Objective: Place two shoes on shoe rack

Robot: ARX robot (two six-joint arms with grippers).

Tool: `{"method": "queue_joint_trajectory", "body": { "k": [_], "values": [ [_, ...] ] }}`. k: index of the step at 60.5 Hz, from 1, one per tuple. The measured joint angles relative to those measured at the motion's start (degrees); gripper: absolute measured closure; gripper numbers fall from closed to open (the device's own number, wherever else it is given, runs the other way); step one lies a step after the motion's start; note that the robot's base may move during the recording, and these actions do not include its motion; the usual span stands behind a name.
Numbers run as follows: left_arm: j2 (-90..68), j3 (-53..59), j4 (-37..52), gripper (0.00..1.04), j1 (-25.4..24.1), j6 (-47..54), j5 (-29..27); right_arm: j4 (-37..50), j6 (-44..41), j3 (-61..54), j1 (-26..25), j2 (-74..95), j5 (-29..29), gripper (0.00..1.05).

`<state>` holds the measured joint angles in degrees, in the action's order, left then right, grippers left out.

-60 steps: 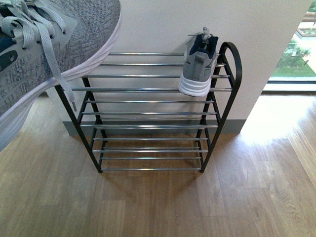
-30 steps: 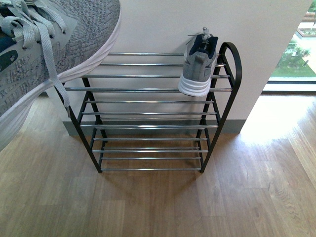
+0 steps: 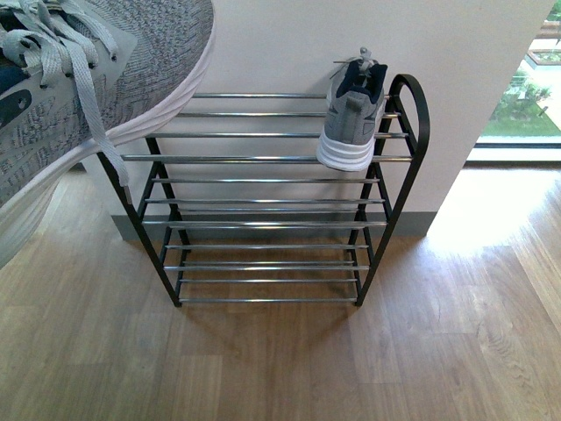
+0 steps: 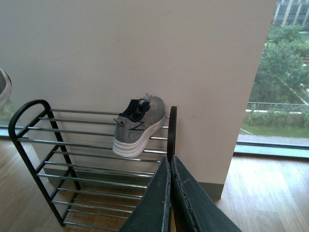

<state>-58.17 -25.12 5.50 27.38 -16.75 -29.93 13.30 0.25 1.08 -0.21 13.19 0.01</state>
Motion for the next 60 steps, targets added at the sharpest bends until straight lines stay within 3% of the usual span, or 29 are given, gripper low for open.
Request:
{"method": "queue_joint_trajectory", "body": {
  "k": [14, 21, 60],
  "values": [
    [0.00, 0.00, 0.00, 1.03, 0.00, 0.00, 0.02, -3.17, 0.00, 0.00, 0.00, -3.15, 0.00, 1.03],
    [0.00, 0.00, 0.00, 1.03, 0.00, -0.02, 0.04, -12.46, -0.02, 0.02, 0.00, -10.95, 0.00, 1.03],
    [0.00, 0.00, 0.00, 1.03, 0.00, 0.00, -0.02, -13.11, -0.02, 0.02, 0.00, -12.85, 0.00, 1.03]
  ]
}}
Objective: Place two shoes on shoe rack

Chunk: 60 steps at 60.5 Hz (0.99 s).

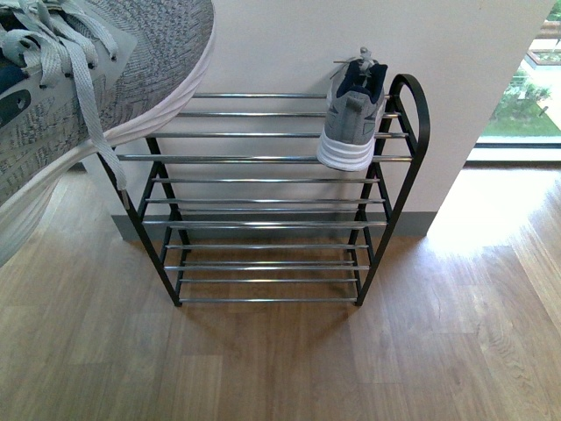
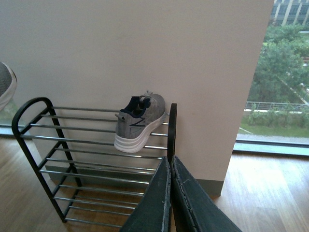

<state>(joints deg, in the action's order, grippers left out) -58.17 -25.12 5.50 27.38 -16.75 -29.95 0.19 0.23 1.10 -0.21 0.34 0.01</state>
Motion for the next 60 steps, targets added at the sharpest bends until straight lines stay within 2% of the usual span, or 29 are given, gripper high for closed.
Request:
{"method": "queue_joint_trajectory", "body": {
  "k": [3, 5, 16, 36, 38, 60],
  "values": [
    [0.00, 0.00, 0.00, 1.03, 0.00, -0.02, 0.02, 0.00, -0.04, 0.00, 0.00, 0.00, 0.00, 1.02],
    [0.00, 0.00, 0.00, 1.03, 0.00, -0.02, 0.07, 0.00, -0.07, 0.00, 0.00, 0.00, 0.00, 0.97],
    [0.00, 0.00, 0.00, 1.03, 0.00, 0.00, 0.04, 0.00, -0.04, 0.00, 0.00, 0.00, 0.00, 0.64],
    [0.00, 0.02, 0.00, 1.03, 0.02, 0.00, 0.04, 0.00, -0.07, 0.00, 0.00, -0.02, 0.00, 0.10],
    [0.00, 0.02, 0.00, 1.03, 0.00, 0.00, 0.04, 0.00, -0.04, 0.00, 0.00, -0.02, 0.00, 0.08],
    [-0.04, 0.02, 0.00, 1.03, 0.00, -0.02, 0.00, 0.00, -0.07, 0.00, 0.02, -0.04, 0.00, 0.09]
  ]
}}
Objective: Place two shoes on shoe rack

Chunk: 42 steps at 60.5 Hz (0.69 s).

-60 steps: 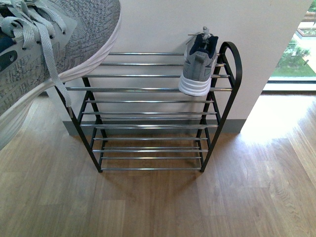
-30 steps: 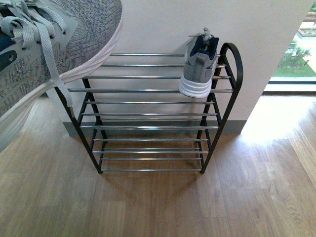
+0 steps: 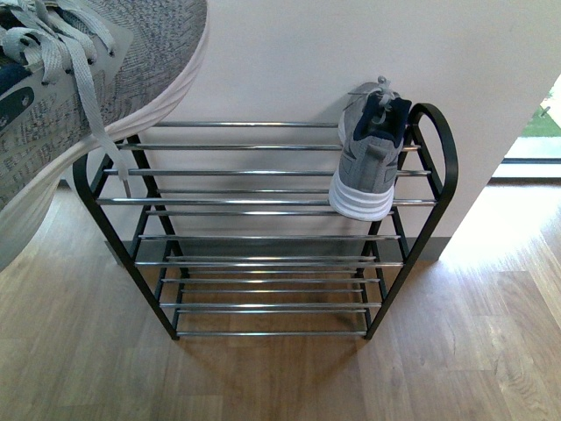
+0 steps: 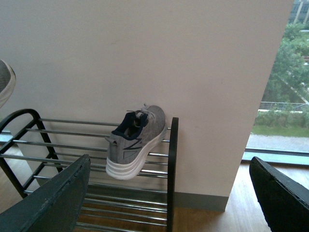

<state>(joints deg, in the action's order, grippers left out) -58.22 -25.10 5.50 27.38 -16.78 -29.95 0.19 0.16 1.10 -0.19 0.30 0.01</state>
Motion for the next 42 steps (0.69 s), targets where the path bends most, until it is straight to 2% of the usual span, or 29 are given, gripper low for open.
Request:
{"method": "queue_joint_trajectory", "body": {
  "k": [16, 19, 24, 42],
  "values": [
    [-0.22, -0.11, -0.52, 1.03, 0.20, -0.28, -0.74, 0.00, 0.00, 0.00, 0.00, 0.02, 0.02, 0.09],
    [-2.05, -1.29, -1.42, 1.03, 0.42, -1.27, -2.67, 0.00, 0.02, 0.00, 0.00, 0.02, 0.02, 0.09],
    [-7.34, -4.72, -1.46, 1.03, 0.13, -3.32, -2.05, 0.00, 0.00, 0.00, 0.00, 0.00, 0.00, 0.09],
    [-36.24, -27.61, -2.67, 1.03, 0.15, -17.59, 8.94, 0.00, 0.02, 0.00, 0.04, 0.02, 0.00, 0.09]
  ]
}}
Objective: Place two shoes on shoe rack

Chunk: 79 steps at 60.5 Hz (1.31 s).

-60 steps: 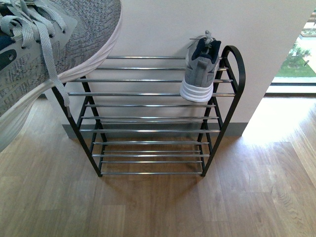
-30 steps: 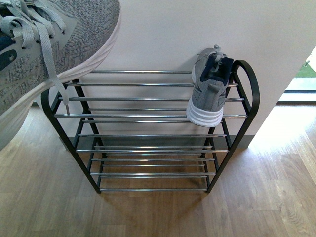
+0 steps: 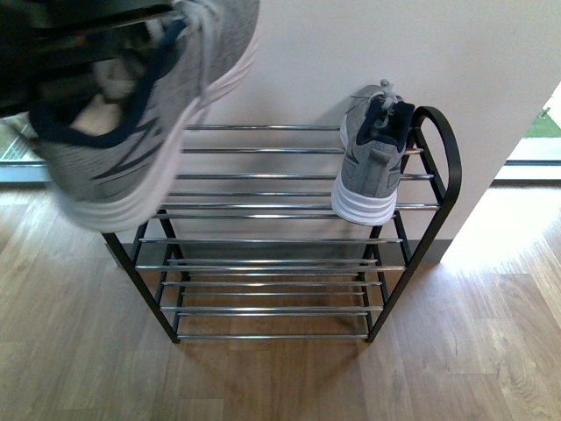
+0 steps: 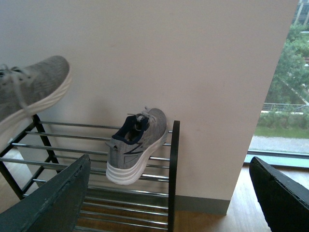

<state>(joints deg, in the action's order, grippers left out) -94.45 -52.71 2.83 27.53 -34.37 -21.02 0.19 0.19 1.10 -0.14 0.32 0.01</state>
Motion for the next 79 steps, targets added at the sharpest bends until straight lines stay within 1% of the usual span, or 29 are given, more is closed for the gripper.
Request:
{"method": "queue_joint_trajectory", "body": {
  "k": [7, 13, 23, 36, 46, 63, 79],
  "values": [
    [-15.43, -13.07, -3.19, 1.03, 0.98, -8.48, 4.55, 0.00, -0.02, 0.00, 0.00, 0.00, 0.00, 0.09],
    [-24.96, -22.14, -5.68, 1.03, 1.09, -13.44, 7.19, 0.00, 0.00, 0.00, 0.00, 0.00, 0.02, 0.09],
    [-37.11, -36.46, -10.51, 1.03, 0.81, -16.85, 9.35, 0.00, 0.00, 0.00, 0.00, 0.00, 0.02, 0.09],
    [-44.50, -45.77, -15.15, 1.03, 1.44, -17.97, 10.86, 0.00, 0.00, 0.00, 0.02, 0.00, 0.02, 0.09],
    [-45.97, -47.87, -16.06, 1.03, 1.90, -19.50, 11.45, 0.00, -0.02, -0.02, 0.02, 0.00, 0.00, 0.09],
    [-42.36, -42.84, -13.64, 1.03, 2.36, -22.12, 11.19, 0.00, -0.02, 0.00, 0.02, 0.00, 0.00, 0.09],
    [-40.96, -41.83, -13.77, 1.03, 2.75, -23.10, 10.73, 0.00, 0.00, 0.00, 0.02, 0.00, 0.00, 0.09]
  ]
}}
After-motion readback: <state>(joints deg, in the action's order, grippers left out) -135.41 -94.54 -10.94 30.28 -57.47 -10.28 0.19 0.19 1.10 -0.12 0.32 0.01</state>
